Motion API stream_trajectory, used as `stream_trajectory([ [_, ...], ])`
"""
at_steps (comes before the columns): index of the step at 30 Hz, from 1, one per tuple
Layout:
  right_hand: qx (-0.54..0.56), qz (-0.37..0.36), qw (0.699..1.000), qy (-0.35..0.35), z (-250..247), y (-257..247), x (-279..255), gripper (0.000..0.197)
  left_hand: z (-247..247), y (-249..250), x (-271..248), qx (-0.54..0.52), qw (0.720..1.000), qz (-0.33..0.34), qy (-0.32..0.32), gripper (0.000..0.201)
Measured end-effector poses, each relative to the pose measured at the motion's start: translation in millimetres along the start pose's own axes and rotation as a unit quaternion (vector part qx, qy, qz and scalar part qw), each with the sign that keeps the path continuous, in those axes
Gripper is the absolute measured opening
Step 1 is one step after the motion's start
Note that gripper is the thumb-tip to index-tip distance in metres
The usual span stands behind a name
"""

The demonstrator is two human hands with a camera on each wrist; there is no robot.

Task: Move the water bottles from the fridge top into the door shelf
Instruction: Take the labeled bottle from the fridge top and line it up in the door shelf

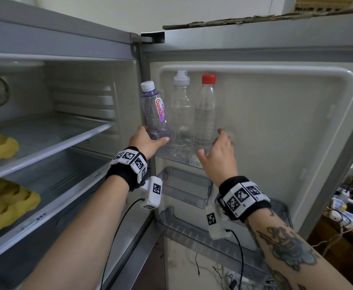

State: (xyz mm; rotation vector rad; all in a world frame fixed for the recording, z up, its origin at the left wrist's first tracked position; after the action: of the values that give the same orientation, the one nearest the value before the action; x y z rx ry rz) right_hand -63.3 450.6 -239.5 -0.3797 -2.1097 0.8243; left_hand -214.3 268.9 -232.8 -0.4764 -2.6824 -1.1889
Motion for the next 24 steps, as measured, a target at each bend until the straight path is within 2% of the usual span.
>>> stream_trajectory([
  [6, -0.006, 0.003, 1.0, 0.001, 0, 0, -2, 0.069, -10, 11, -1, -0.033, 0.999, 0.037, 0.015, 0.079],
  [10, -0.016, 0.003, 1.0, 0.0, 0, -1, -1, 0.067, -20, 28, 4, -0.069, 0.995, 0.063, 0.043, 0.067],
  [15, -0.021, 0.003, 1.0, 0.0, 0, -2, -2, 0.065, -22, 32, 15, -0.105, 0.992, 0.046, 0.058, 0.058],
  [24, -0.029, 0.004, 1.0, 0.005, 3, -2, -3, 0.066, -17, 40, 20, -0.063, 0.993, 0.095, 0.029, 0.072],
])
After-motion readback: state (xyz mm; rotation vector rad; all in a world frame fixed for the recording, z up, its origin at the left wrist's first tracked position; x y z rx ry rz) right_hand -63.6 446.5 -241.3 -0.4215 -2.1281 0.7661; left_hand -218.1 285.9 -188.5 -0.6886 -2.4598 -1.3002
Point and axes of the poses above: each hand's wrist, its own x-axis towards the middle knuckle, its own z-axis out of the palm, y = z × x, the point moved 8 cm from there along x, towards the middle knuckle, and after that the axes turned 8 degrees about x, right-handed, at the moved point
